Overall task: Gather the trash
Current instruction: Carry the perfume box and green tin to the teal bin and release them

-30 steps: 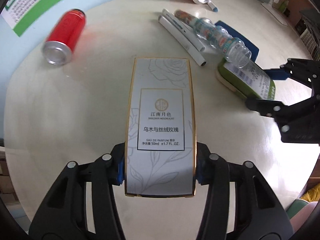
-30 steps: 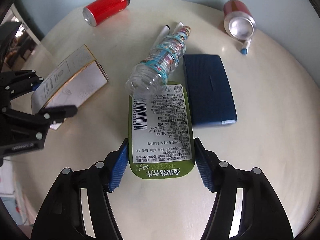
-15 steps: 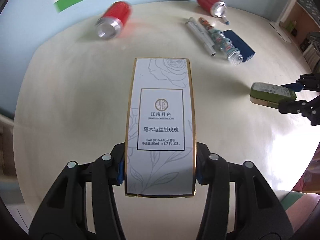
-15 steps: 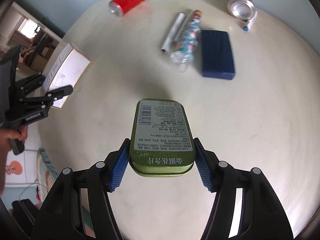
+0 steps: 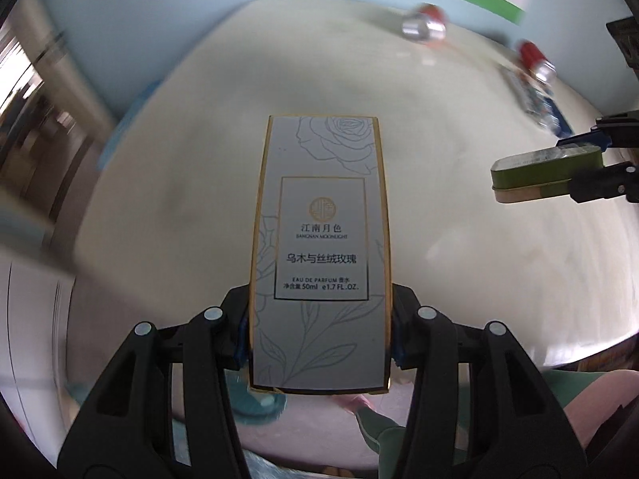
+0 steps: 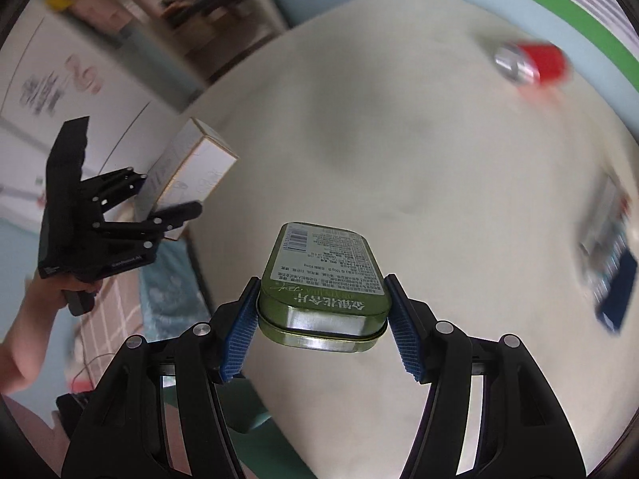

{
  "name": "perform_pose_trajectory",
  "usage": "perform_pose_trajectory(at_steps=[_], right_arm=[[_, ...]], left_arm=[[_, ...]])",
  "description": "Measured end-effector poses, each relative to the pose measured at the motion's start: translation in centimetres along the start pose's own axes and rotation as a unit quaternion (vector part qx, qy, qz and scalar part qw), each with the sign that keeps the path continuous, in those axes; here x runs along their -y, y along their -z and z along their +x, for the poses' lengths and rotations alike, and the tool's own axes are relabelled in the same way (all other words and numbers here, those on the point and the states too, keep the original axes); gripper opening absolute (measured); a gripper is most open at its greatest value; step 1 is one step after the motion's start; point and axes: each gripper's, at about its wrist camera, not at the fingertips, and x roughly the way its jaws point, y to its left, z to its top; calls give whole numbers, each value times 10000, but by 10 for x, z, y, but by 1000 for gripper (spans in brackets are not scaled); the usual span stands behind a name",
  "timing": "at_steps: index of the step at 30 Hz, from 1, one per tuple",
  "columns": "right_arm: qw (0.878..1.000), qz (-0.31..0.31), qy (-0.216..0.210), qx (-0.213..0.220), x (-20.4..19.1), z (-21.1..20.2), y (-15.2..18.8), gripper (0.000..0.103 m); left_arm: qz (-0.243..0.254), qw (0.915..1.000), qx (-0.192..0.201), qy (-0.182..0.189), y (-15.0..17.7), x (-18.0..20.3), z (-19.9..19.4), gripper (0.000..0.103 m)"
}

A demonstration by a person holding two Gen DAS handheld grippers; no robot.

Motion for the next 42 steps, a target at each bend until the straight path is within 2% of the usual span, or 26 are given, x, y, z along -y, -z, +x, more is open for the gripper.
perform_pose_trajectory(at_steps=[3,6,10,11,13,16,21,22,25,28,31,33,36,37,38,39,42], right_arm=[[9968,-686,-308,-256,-59,32,-28,62],[9885,-1271,-625,-522,-122,68,-44,62],[9711,-1954,-958,-982,-209,133,-53,62],[9677,-2069,-960,-1074,-220,146,-52,62],[9583,-2333,-978,-1331,-253,187,-49,62],[9453,-2667,-914,-1641,-290,250,-41,62],[9338,-2728,-729,-2195,-312,374,-19,62],[9308,-2684,-730,-2370,-310,406,-13,62],[9223,-2668,-596,-2730,-298,498,5,62],[9129,-2728,-483,-2997,-283,563,33,62],[9092,-2743,-473,-3096,-275,616,52,62],[9071,-2753,-428,-3156,-268,636,63,62],[9014,-2765,-285,-3320,-260,668,74,63],[9020,-2729,-239,-3338,-256,676,74,66],[9033,-2686,-184,-3339,-254,677,73,70],[9063,-2634,-178,-3299,-253,673,70,75],[9143,-2530,-234,-3153,-254,657,55,77]], left_arm=[[-605,9977,-76,-281,41,-44,-10,47],[-1331,9897,-242,-472,95,-92,-14,47],[-2194,9723,-547,-593,173,-152,-8,47],[-2398,9668,-635,-619,196,-167,-2,47],[-2707,9573,-827,-591,233,-191,15,47],[-3037,9468,-988,-385,272,-217,49,47],[-3288,9371,-1169,-65,330,-252,135,47],[-3369,9332,-1251,54,341,-260,162,47],[-3435,9299,-1303,158,376,-271,214,47],[-3580,9213,-1485,309,408,-284,283,47],[-3433,9242,-1638,338,429,-281,327,47],[-3322,9250,-1805,379,441,-278,359,47],[-3316,9208,-2014,393,458,-279,393,48],[-3356,9177,-2098,346,462,-281,400,57],[-3380,9157,-2155,300,462,-280,402,72],[-3388,9148,-2190,174,462,-281,400,75],[-3392,9181,-2053,29,459,-285,379,77]])
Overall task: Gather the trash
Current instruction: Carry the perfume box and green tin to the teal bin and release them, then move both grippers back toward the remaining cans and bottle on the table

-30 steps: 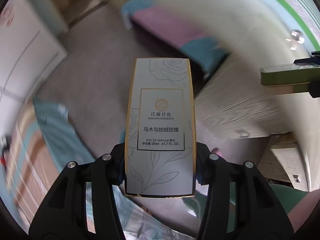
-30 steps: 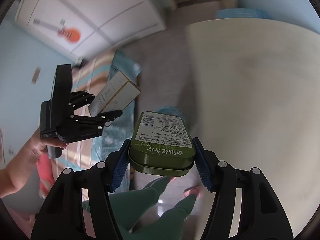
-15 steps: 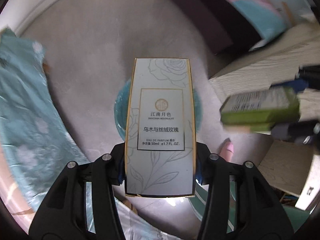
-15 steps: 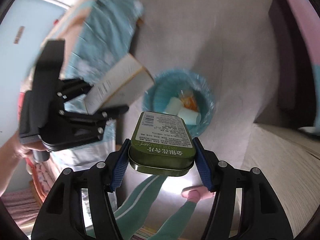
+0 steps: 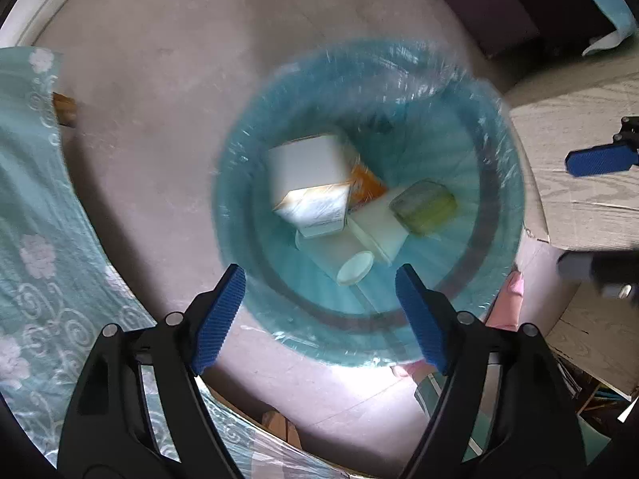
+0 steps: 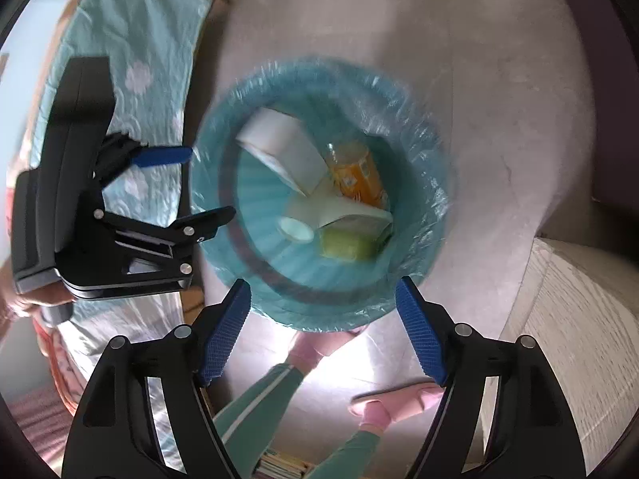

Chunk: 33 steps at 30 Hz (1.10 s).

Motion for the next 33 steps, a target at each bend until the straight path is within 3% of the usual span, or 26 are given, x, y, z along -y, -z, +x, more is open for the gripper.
perform_pose_trajectory(at_steps=[4,10,16,19,22,25,28,29,30,33], right_arm=[[9997,-11,-48,257,-7,-55,11,77],[9958,-200,-400,797,-49,-180,54,77],[9819,-317,-730,1717,-82,-334,118,83],[9720,-197,-624,2259,-79,-401,158,85],[9598,51,-359,2784,-64,-456,203,87],[9436,499,18,3272,-35,-501,262,87],[9239,1157,478,3615,6,-526,330,87],[9168,1397,593,3693,20,-530,352,87],[9090,1667,697,3756,35,-534,375,87],[8761,2619,986,3927,83,-543,465,87]], left_arm=[[-71,9998,155,-37,13,-3,-47,78],[47,9985,546,-35,53,12,-166,86],[740,9928,915,-238,73,61,-302,90],[1153,9853,1243,-226,69,94,-366,91],[1611,9732,1618,-267,59,138,-420,92],[2189,9547,2006,-206,46,192,-462,95],[2867,9305,2280,-17,33,258,-491,96],[3193,9171,2387,70,28,290,-499,96],[3398,9088,2417,120,25,313,-502,96],[3995,8830,2451,253,18,383,-506,96]])
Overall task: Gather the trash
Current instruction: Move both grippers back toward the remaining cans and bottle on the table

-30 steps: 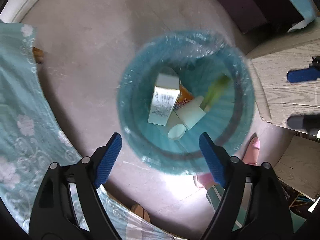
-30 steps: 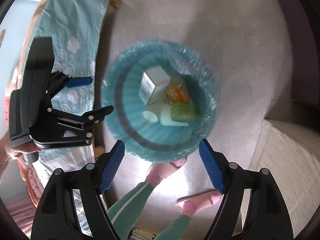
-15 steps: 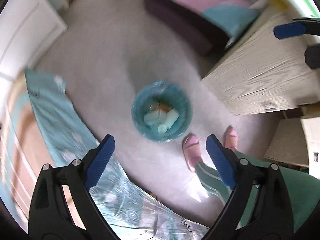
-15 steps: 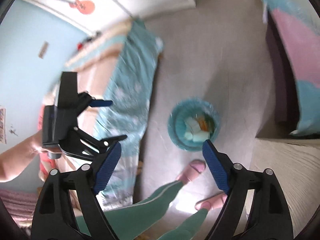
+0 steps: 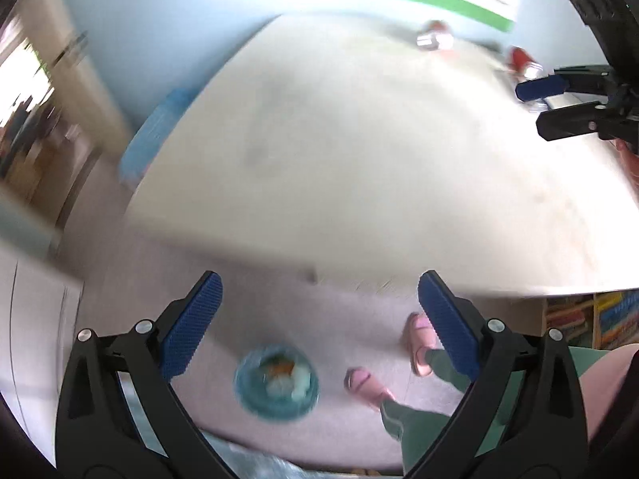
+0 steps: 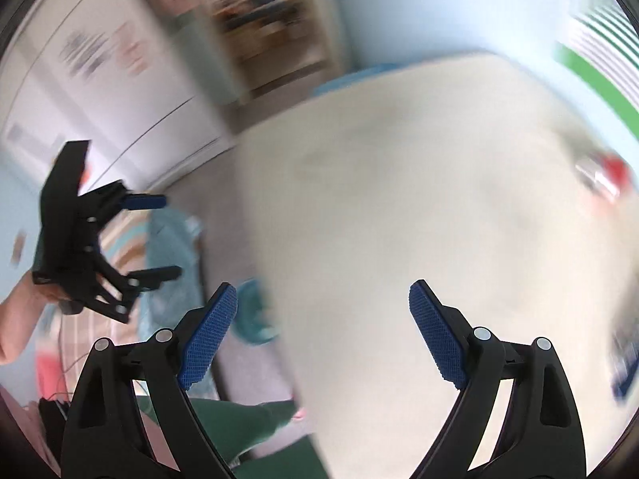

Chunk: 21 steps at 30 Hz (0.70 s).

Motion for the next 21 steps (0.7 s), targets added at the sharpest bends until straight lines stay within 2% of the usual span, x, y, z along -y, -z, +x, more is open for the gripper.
perform_pose_trajectory(at_steps=[5,7,10,13,17,21], right_arm=[[9919,879,890,231,108,-51,48,87],[9843,1239,1225,276,152,-72,71,88],[9728,1664,1585,272,198,-89,102,87],[9633,1998,1776,245,237,-90,124,87],[9591,2248,1710,198,276,-85,138,87],[9621,2195,1614,131,296,-75,137,87]], left_arm=[[990,9937,210,476,-86,87,31,96],[1248,9895,247,689,-109,120,43,96],[1571,9818,271,1030,-145,179,64,96],[1878,9725,313,1343,-174,238,82,96],[2260,9623,199,1503,-212,297,116,96],[2364,9599,140,1502,-238,313,129,96]])
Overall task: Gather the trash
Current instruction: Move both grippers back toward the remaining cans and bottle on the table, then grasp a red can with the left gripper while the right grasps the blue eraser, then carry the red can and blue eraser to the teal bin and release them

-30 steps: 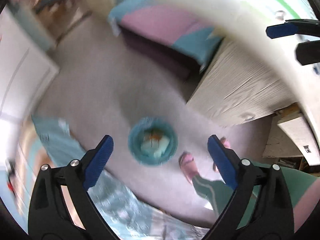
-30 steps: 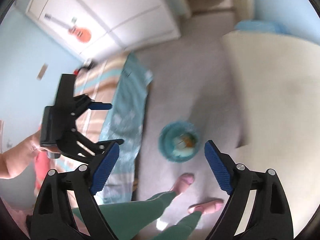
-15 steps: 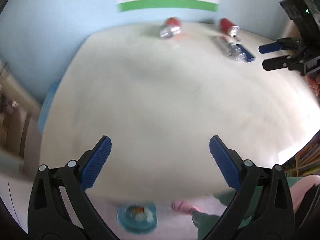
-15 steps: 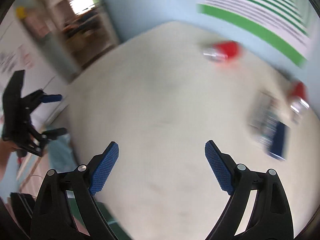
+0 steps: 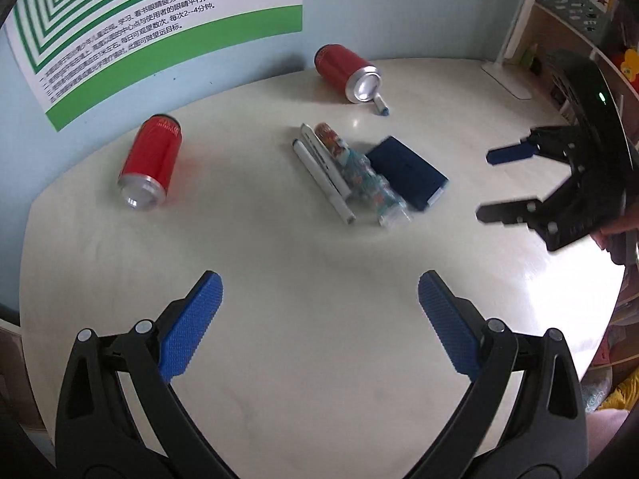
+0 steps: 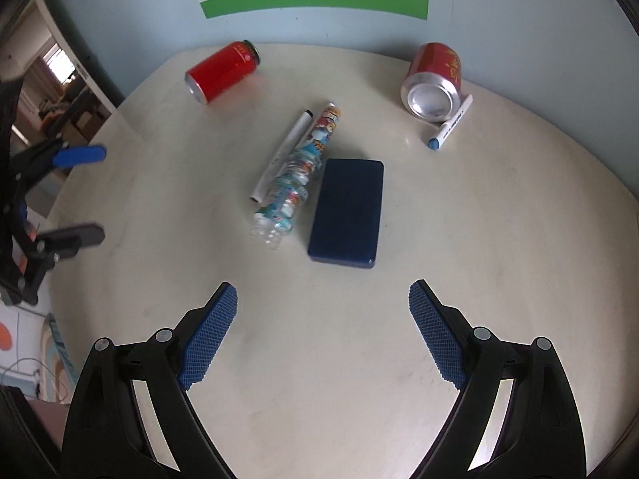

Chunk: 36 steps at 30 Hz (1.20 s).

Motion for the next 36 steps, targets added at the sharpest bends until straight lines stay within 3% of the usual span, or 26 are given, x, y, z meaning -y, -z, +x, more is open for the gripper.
perform_pose_trajectory(at_steps=[11,17,23,25,27,28,29,32,36], right_arm=[[9994,-309,35,-181,15,54,-27,87],[9983,-340,407,-238,13,73,-34,86],[9975,-338,603,-162,13,82,-45,80],[9976,-301,607,-117,15,79,-47,67],[9979,-276,586,-96,19,75,-49,53],[9980,-237,568,-156,22,75,-50,53],[9983,-181,514,-182,25,73,-51,53],[9991,14,355,-213,35,67,-49,53],[9996,205,169,-83,47,50,-51,53]], left_arm=[[220,9957,-228,-866,-63,-93,43,96],[108,9958,-349,-845,-79,-151,77,96],[334,9944,-527,-857,-92,-178,118,96],[343,9950,-490,-793,-96,-183,127,96],[347,9963,-495,-609,-98,-184,133,87],[346,9965,-595,-482,-98,-184,139,67],[325,9961,-684,-454,-98,-185,143,61],[250,9972,-641,-305,-97,-182,142,61],[320,9970,-598,-382,-91,-168,131,61]])
